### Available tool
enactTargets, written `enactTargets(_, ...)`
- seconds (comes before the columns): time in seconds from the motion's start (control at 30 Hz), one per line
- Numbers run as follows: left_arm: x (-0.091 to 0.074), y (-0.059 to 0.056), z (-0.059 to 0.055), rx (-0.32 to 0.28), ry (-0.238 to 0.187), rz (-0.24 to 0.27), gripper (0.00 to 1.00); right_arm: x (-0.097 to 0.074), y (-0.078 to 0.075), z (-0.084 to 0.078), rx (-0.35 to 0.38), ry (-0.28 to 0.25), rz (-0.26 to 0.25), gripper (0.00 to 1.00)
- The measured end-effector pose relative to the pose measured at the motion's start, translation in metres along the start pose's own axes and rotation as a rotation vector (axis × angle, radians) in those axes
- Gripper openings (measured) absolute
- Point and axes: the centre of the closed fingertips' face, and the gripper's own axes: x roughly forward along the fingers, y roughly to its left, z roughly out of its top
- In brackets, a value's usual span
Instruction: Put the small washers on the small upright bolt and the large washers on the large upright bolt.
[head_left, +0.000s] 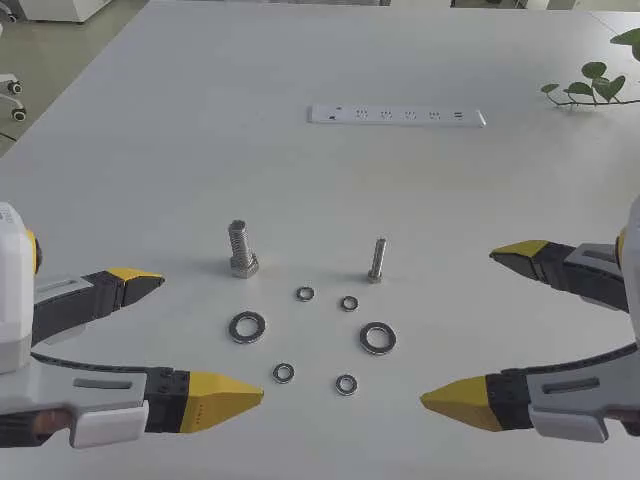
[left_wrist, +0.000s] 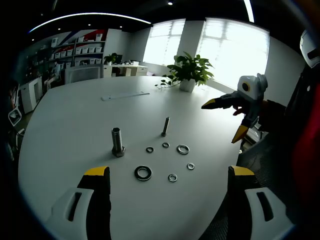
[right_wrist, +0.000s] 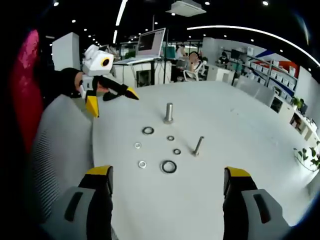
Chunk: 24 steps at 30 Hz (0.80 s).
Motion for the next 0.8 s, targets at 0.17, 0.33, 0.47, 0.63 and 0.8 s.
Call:
enactTargets(0.17,0.0003,-0.0011,-0.0003,-0.001,0.001,-0.005,0.97,0.0001,0.0002,-0.0004,0.001,0.0,-0.001,0.91)
enactTargets(0.33,0.0001,-0.0009,-0.0004,-0.001,0.0,-0.003,0.97,-0.0001,0.0002,-0.001,0.001,0.001,-0.001,0.91)
enactTargets(0.47,0.0006,-0.0016,-0.0007,-0.001,-0.001,-0.005,0.97,0.0003,-0.0002,-0.0027,-0.001,0.005,0.001,0.91)
enactTargets(0.63,-0.0003,-0.001,-0.0002,0.0,-0.003,-0.001,0.96,0.0005,0.0004,-0.0019,-0.002,0.005,0.001,0.91)
enactTargets(0.8,-0.0006,-0.0015,-0.0005,-0.001,-0.001,-0.004,0.96,0.0012,0.002,-0.0016,-0.003,0.007,0.004,0.91)
